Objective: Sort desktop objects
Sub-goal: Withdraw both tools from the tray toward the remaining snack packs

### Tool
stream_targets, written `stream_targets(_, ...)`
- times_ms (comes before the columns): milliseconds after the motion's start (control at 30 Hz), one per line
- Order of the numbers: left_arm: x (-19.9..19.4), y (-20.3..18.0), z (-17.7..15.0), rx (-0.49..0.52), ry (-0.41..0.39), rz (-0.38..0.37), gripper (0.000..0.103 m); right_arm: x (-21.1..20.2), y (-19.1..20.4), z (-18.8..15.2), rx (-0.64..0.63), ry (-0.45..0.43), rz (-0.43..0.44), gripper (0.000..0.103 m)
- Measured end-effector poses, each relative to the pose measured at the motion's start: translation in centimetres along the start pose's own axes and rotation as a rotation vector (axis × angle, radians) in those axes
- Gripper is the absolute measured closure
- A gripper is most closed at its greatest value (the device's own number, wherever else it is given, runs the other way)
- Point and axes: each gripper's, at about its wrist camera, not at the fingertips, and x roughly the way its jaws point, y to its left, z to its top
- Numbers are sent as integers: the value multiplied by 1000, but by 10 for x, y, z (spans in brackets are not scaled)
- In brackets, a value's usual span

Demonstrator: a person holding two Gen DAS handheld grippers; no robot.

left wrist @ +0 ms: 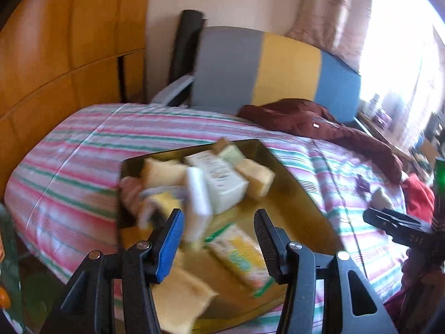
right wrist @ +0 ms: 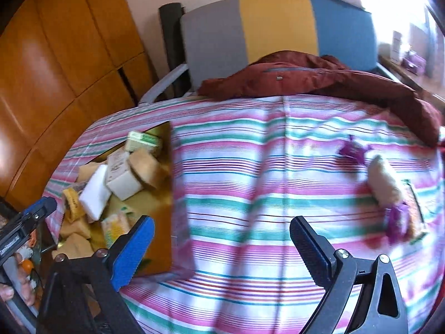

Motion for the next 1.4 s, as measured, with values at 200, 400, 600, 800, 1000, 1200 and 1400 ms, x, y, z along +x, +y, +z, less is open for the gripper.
stream_targets(200, 0, -49, 2, 120, -4, -51, 50, -17, -37, -6, 41, -13, -83, 1)
stream_targets(400, 10, -80, -2, 177, 26, -83, 50, -28, -67, -12, 78, -21, -143, 0)
stream_targets(600, 21, -104, -7, 214, 59, -106, 50, -37, -94, -17, 113, -17, -193, 0)
stream_targets(800, 36, -122, -14, 210, 129, -174, 50, -50, -127, -21, 169, -13, -253, 0)
stream_targets(1000, 49, -142, -24, 212, 196, -280, 42, -62, -168, -25, 320, 9, -217, 0)
stream_targets(1200, 54, -167, -31, 265, 226, -332, 36, -62, -210, -14, 445, 54, -261, 0)
stream_targets(1400, 59, -179, -33, 287, 239, -335, 36, -46, -249, -2, 463, 123, -330, 0)
